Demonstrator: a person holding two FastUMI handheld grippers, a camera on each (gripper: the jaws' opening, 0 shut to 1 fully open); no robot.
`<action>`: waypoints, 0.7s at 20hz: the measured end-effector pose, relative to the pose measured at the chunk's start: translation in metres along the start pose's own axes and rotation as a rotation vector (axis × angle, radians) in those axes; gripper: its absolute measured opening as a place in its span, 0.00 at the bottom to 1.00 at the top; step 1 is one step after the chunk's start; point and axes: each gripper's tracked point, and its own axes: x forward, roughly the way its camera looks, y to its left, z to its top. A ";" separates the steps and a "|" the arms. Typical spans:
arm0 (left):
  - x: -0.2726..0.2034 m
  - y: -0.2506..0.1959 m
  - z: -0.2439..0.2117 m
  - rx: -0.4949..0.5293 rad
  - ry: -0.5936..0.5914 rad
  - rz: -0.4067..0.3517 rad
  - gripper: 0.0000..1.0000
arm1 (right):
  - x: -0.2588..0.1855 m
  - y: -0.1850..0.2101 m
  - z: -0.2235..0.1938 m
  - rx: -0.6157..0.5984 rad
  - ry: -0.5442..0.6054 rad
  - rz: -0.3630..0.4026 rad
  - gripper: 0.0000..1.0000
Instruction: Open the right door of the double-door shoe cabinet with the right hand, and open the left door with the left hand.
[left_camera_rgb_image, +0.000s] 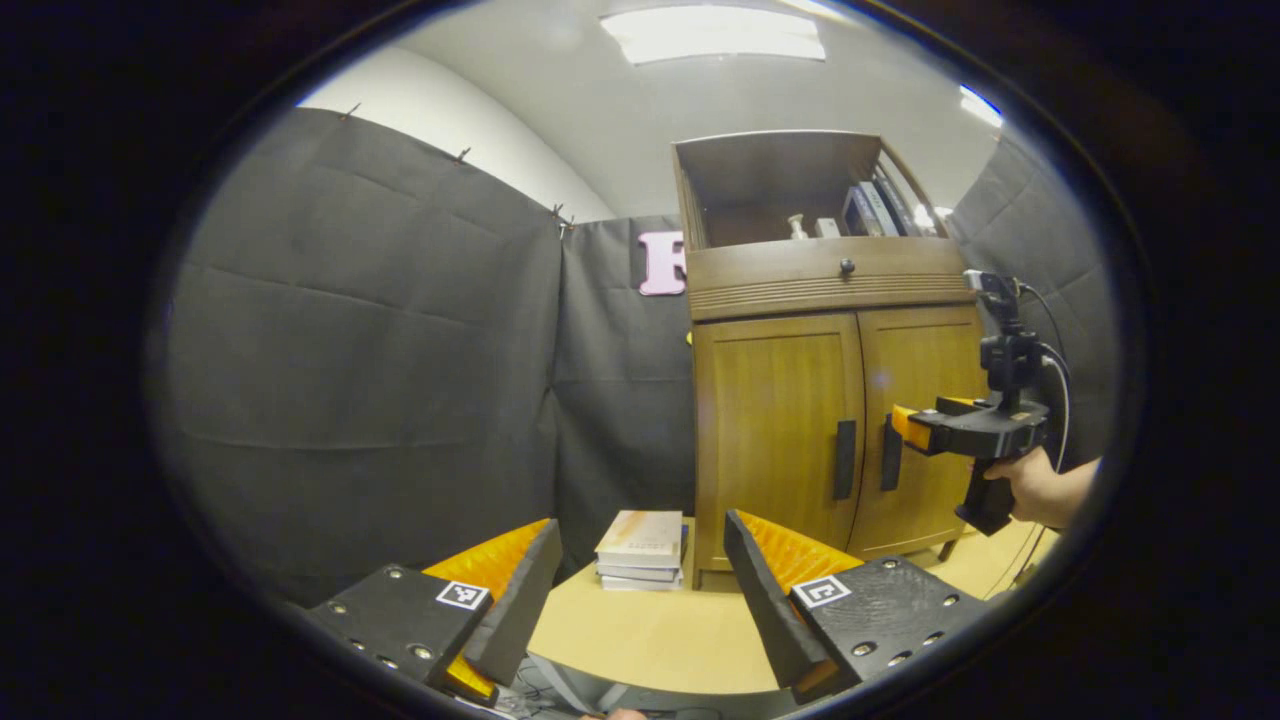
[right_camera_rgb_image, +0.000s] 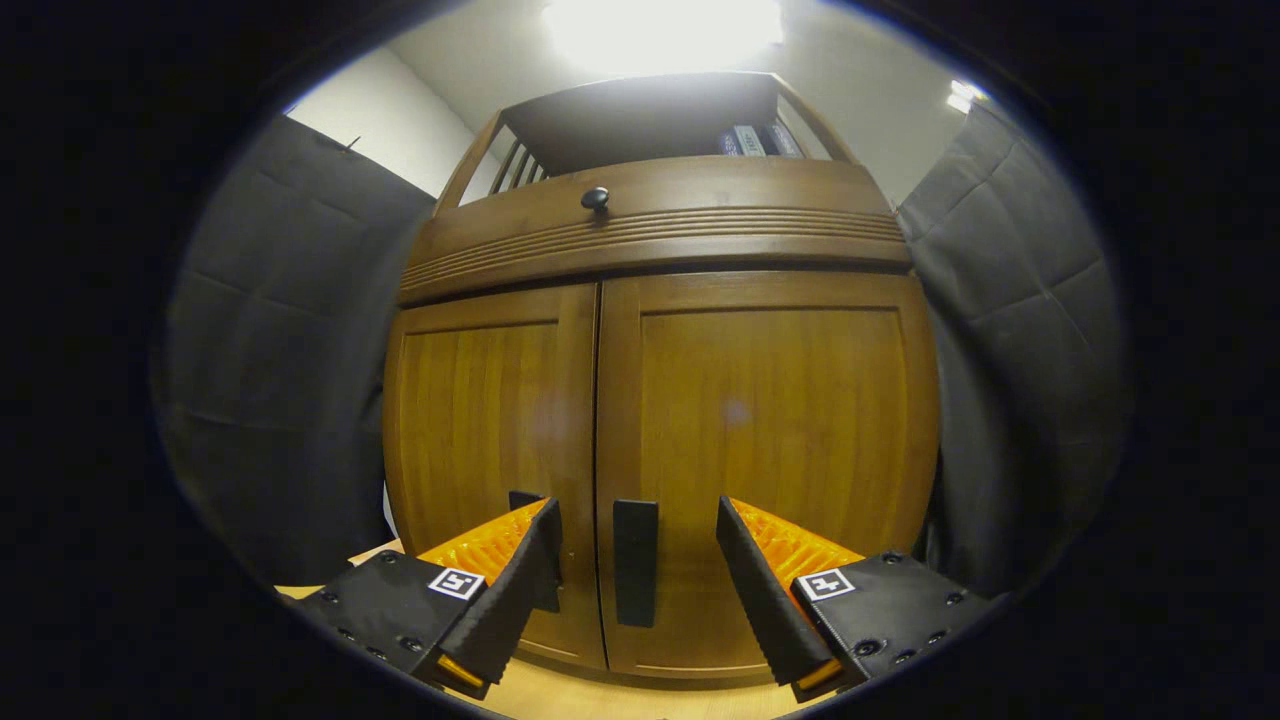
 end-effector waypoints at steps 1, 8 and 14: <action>-0.004 0.000 0.000 0.001 0.003 0.007 0.94 | 0.005 0.003 -0.003 -0.001 0.008 0.002 0.98; -0.010 0.021 0.000 0.010 0.015 0.061 0.94 | 0.034 0.009 -0.021 0.025 0.058 0.005 0.98; -0.018 0.023 -0.001 0.014 0.023 0.068 0.95 | 0.049 0.014 -0.042 0.036 0.120 0.008 0.97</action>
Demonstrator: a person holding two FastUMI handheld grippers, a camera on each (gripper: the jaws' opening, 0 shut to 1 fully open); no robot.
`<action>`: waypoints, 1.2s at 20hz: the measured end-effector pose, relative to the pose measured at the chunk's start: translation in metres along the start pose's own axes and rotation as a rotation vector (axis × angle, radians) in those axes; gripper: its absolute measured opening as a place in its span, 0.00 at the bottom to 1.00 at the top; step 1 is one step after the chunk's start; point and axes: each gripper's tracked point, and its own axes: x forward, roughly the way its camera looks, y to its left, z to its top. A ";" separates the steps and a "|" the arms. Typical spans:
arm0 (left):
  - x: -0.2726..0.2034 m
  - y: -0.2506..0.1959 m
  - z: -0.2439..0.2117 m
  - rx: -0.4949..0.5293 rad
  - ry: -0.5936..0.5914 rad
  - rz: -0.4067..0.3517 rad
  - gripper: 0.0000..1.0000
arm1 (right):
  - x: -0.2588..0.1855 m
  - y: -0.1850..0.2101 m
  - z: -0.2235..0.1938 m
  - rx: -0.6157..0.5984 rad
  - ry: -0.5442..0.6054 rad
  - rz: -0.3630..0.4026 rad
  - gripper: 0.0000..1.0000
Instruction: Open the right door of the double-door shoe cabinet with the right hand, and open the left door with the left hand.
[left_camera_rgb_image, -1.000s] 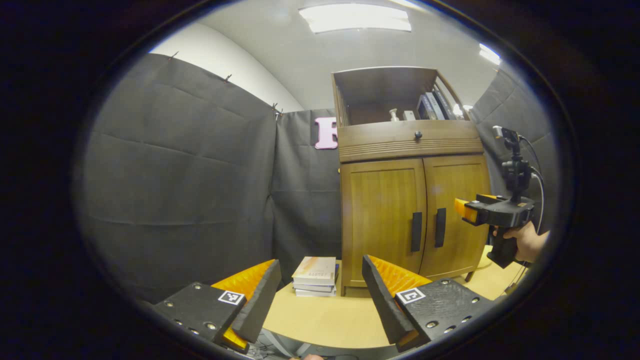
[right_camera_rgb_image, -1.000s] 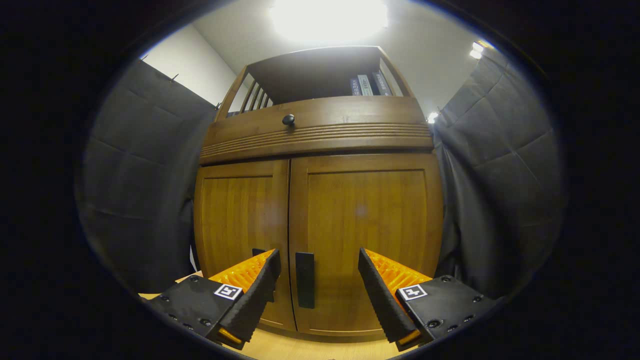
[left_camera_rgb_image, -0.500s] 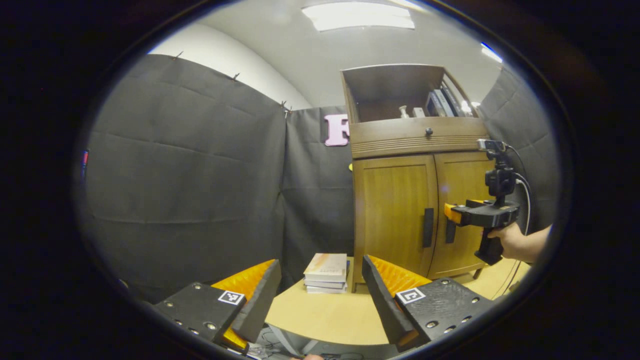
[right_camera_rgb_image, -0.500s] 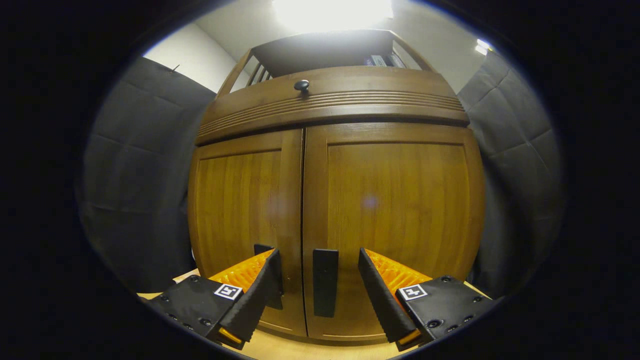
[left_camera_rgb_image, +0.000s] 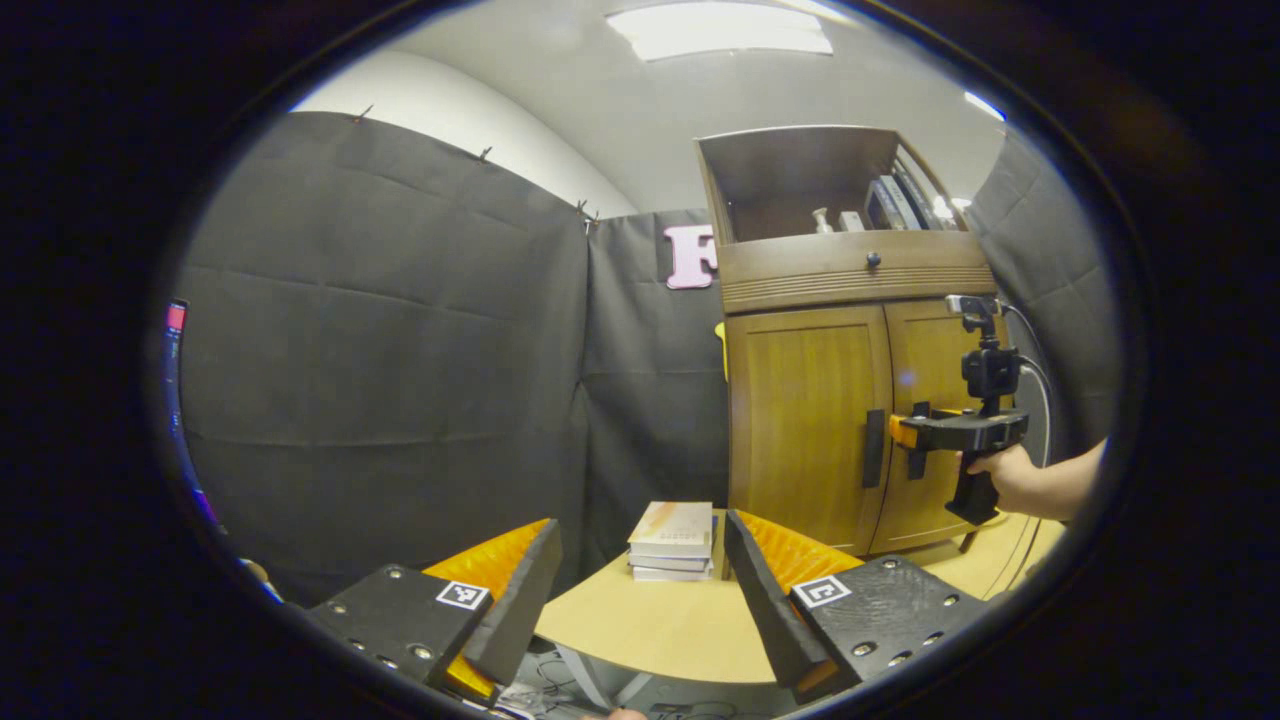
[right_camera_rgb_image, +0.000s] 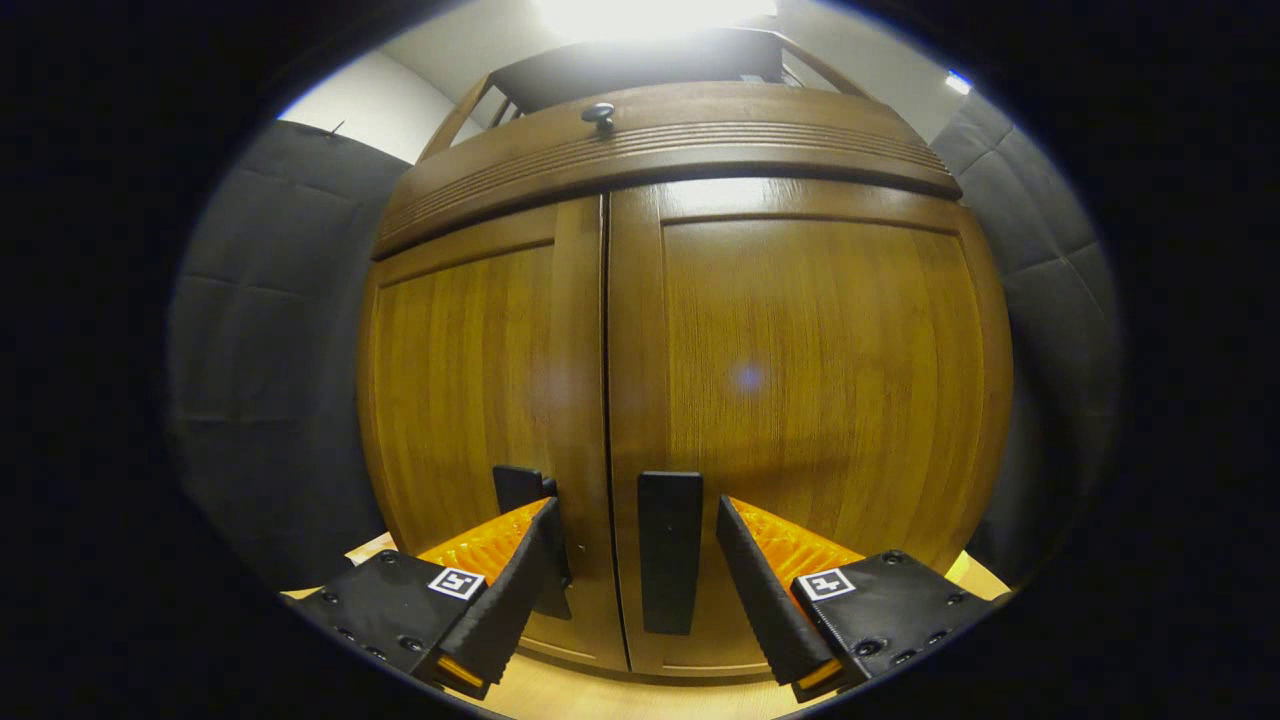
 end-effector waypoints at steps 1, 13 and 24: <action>0.000 0.000 0.000 0.002 -0.001 -0.002 0.95 | 0.002 -0.001 -0.004 0.005 0.011 -0.008 0.97; -0.005 0.002 0.001 -0.004 -0.009 -0.005 0.95 | 0.020 -0.018 -0.028 0.038 0.131 -0.062 0.13; -0.013 -0.001 0.011 -0.019 -0.031 -0.052 0.95 | -0.037 -0.012 -0.034 0.043 0.127 0.015 0.16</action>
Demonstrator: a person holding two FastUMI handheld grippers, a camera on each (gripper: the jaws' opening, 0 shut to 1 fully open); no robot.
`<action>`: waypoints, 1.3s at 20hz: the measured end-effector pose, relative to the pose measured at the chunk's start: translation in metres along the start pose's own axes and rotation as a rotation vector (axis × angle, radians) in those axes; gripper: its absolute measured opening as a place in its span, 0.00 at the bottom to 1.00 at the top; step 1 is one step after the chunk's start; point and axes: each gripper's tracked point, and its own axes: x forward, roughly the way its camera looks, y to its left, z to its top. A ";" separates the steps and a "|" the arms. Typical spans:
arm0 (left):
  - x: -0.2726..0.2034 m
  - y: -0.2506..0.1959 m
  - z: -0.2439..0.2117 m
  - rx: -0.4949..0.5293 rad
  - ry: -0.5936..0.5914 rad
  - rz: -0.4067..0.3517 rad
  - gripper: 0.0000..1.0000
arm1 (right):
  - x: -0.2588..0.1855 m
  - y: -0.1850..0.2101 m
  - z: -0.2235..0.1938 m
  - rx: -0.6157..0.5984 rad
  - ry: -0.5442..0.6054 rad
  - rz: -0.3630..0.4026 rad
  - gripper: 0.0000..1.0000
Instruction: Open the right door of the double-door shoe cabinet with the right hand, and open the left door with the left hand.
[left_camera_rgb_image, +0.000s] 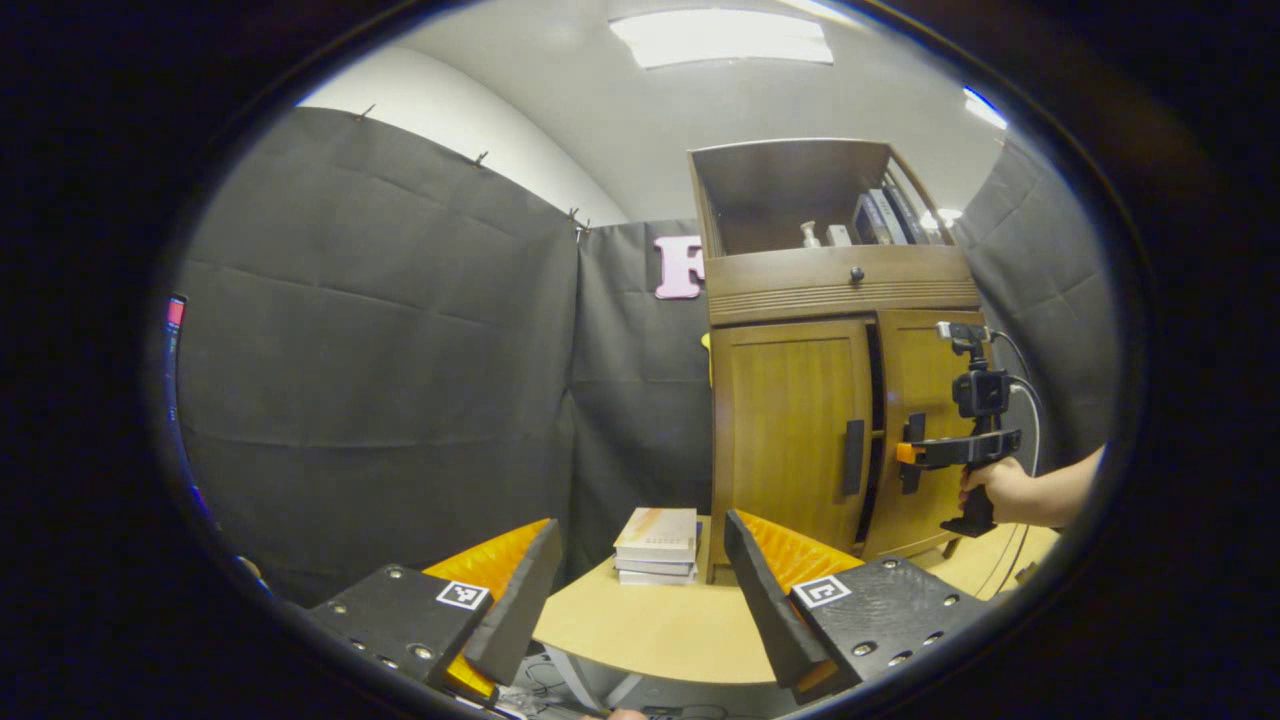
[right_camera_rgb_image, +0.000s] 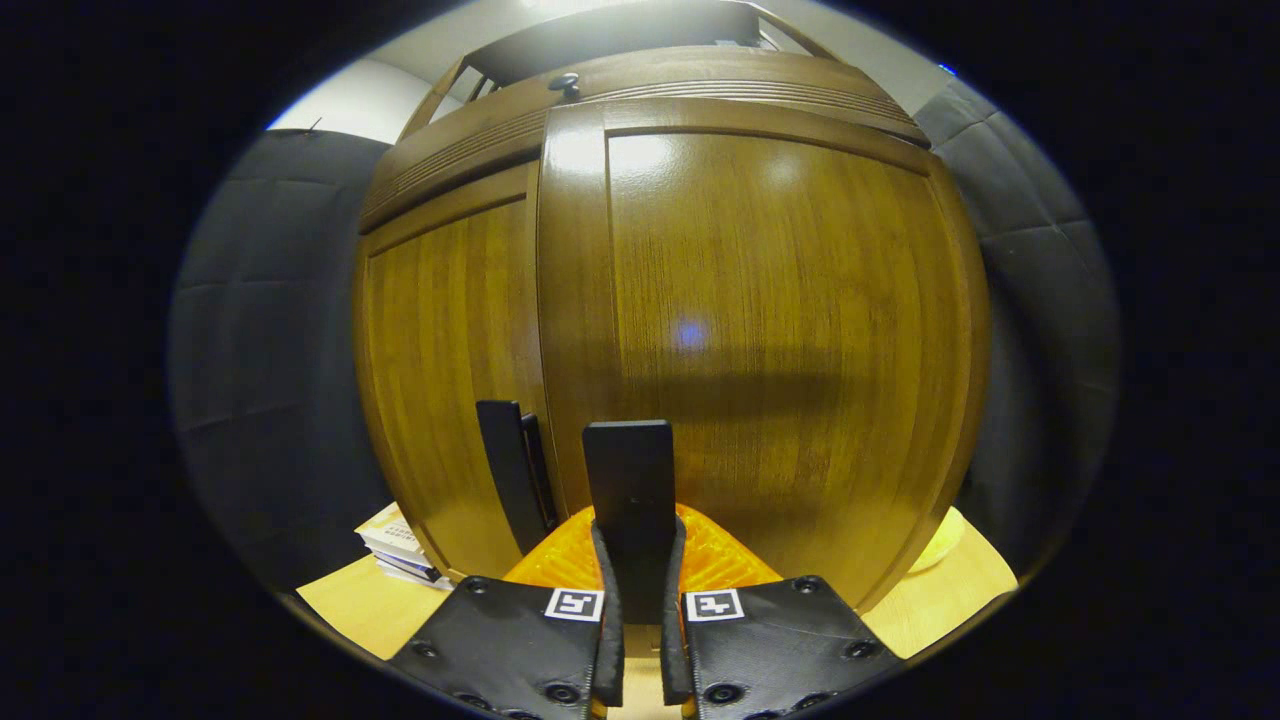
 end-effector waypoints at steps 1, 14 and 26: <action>-0.001 -0.001 0.001 0.000 -0.003 -0.008 0.95 | -0.007 0.000 -0.001 0.004 -0.002 0.011 0.15; -0.010 -0.014 0.018 -0.017 -0.019 -0.197 0.94 | -0.096 -0.028 -0.010 0.007 0.009 0.054 0.12; 0.006 -0.018 0.023 -0.027 -0.004 -0.329 0.95 | -0.162 -0.083 -0.016 0.047 0.015 0.010 0.12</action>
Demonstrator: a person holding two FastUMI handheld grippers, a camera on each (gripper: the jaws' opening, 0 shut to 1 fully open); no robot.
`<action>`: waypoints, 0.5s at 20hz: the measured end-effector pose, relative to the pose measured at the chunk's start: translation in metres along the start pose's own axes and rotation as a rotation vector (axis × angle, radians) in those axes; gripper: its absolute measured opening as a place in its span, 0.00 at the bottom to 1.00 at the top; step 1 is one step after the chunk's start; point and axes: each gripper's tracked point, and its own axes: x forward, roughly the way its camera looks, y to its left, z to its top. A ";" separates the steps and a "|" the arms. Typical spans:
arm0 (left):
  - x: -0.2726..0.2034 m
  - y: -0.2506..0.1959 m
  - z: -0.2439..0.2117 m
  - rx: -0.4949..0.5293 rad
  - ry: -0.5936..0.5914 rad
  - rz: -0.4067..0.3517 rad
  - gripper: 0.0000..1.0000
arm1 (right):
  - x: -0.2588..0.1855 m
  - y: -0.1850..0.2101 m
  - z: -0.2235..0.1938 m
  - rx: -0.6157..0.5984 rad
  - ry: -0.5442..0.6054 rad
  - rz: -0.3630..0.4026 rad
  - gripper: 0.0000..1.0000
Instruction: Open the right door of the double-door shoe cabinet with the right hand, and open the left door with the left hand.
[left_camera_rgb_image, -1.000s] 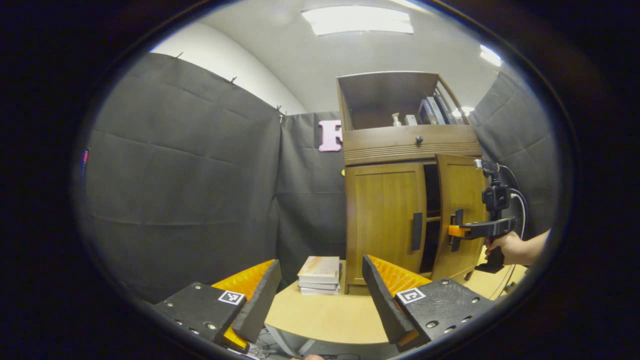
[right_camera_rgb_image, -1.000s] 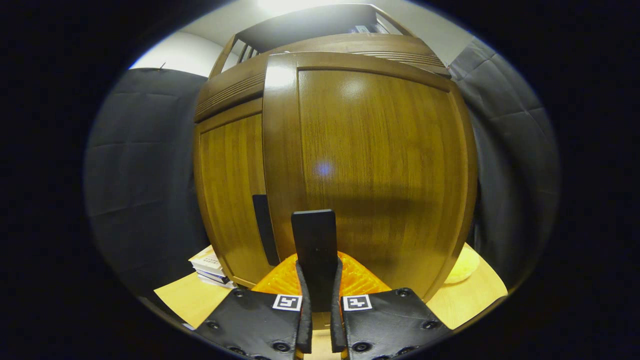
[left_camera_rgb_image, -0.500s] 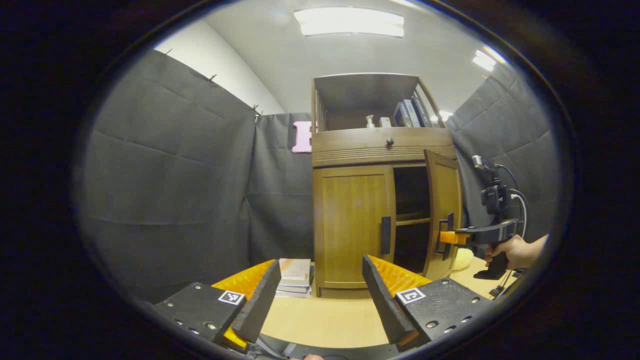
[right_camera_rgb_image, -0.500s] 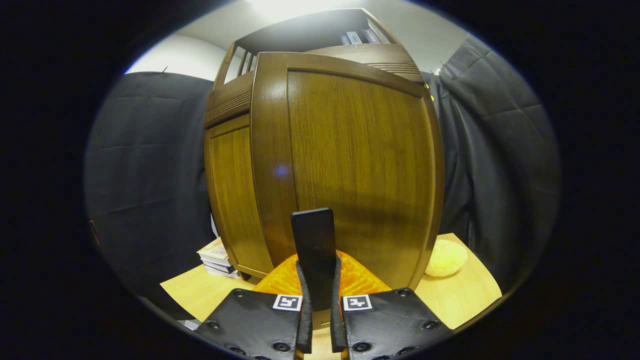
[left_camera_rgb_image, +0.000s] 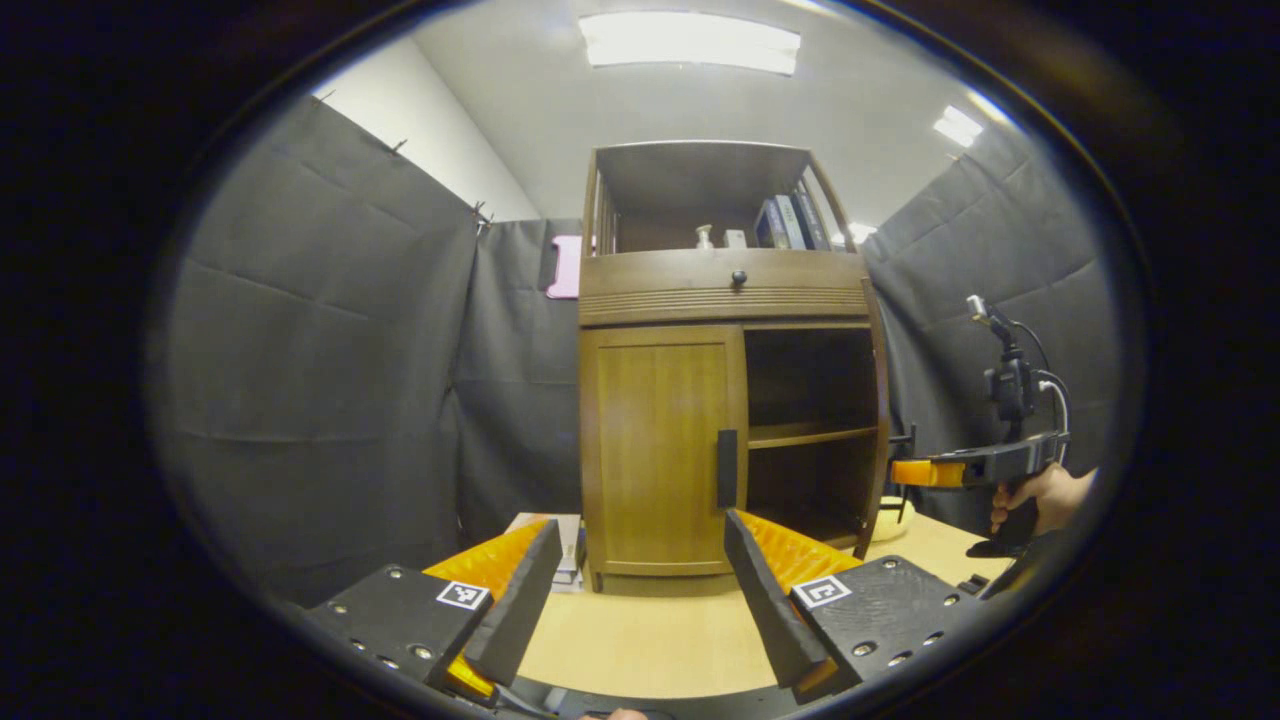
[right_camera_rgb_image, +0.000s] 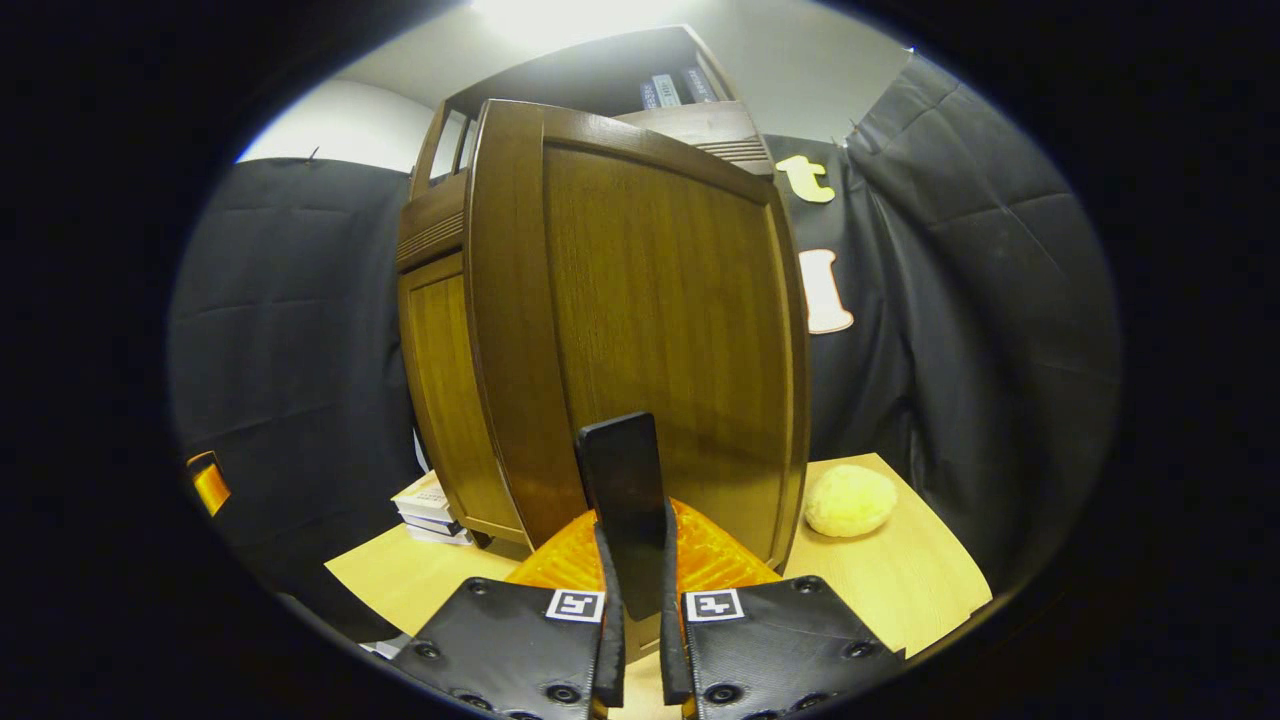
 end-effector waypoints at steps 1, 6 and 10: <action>0.001 0.001 0.001 0.000 -0.001 -0.011 0.95 | -0.005 -0.005 0.000 0.008 0.001 -0.006 0.12; 0.008 -0.008 0.000 0.003 -0.001 -0.061 0.95 | -0.022 -0.027 -0.001 0.023 0.009 -0.037 0.12; 0.016 -0.020 -0.002 0.003 0.001 -0.095 0.95 | -0.032 -0.048 -0.001 0.037 0.011 -0.068 0.12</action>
